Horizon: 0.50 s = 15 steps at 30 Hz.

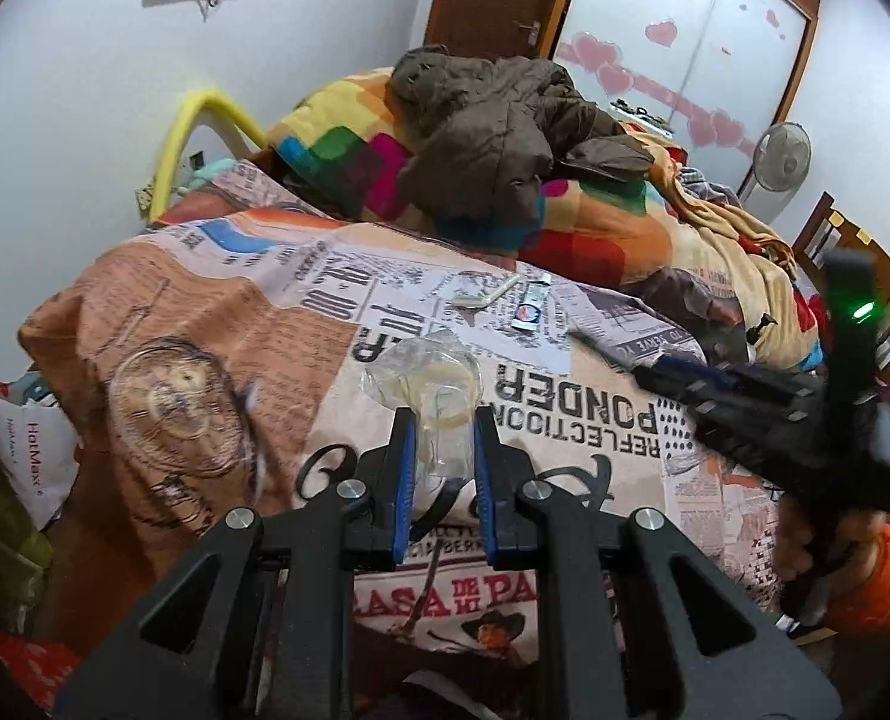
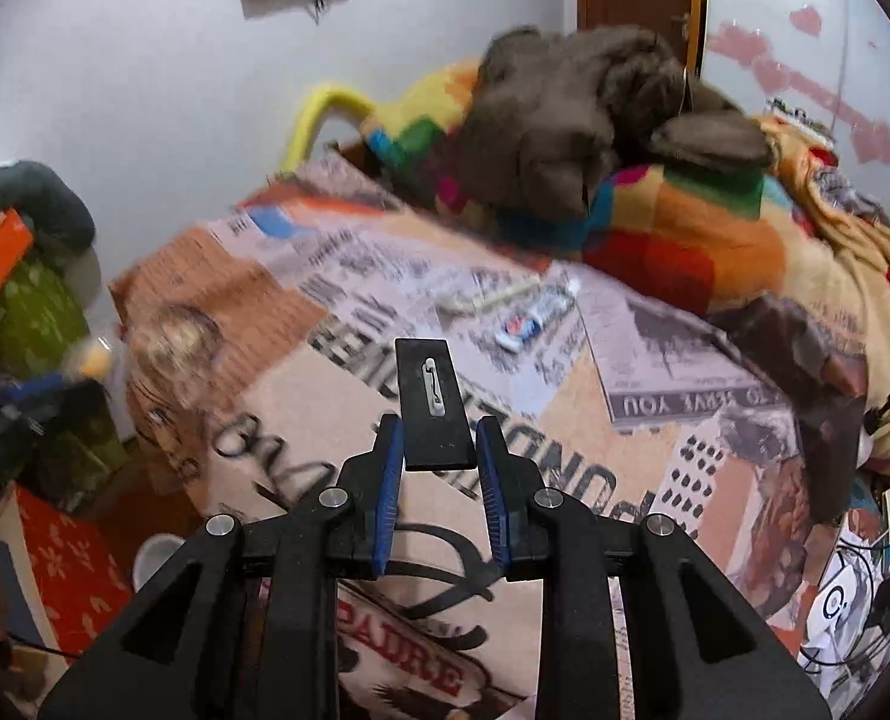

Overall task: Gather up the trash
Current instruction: 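Carry the plastic bag and black plate with both tools over the white bin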

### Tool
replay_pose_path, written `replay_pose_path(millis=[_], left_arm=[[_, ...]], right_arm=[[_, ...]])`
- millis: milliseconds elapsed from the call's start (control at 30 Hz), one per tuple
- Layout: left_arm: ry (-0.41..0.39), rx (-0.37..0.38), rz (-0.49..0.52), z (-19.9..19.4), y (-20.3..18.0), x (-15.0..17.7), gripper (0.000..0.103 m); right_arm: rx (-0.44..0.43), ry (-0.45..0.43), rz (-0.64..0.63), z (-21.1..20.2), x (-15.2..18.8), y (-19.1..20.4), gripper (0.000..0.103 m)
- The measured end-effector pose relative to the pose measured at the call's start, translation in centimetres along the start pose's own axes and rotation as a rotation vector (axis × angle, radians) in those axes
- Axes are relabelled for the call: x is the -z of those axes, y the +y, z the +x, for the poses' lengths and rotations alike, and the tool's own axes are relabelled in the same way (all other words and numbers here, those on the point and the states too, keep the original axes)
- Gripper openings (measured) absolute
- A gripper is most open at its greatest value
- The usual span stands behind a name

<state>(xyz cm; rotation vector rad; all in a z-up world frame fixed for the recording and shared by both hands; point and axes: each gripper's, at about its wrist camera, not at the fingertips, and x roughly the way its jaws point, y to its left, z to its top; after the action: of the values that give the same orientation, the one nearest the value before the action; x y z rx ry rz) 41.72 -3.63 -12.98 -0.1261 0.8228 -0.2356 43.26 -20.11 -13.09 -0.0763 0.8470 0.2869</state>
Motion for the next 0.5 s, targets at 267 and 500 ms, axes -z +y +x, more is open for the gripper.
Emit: replay_pose_path(millis=[267, 500], left_arm=[[-0.027, -0.051, -0.03, -3.7, 2.6, 2.0, 0.017], [-0.07, -0.1, -0.088, -8.0, 6.2, 4.0, 0.017]], right_arm=[[-0.066, -0.101, -0.04, -4.5, -1.5, 4.8, 0.023], [-0.143, -0.129, -0.109, -6.1, -1.9, 10.3, 0.023]])
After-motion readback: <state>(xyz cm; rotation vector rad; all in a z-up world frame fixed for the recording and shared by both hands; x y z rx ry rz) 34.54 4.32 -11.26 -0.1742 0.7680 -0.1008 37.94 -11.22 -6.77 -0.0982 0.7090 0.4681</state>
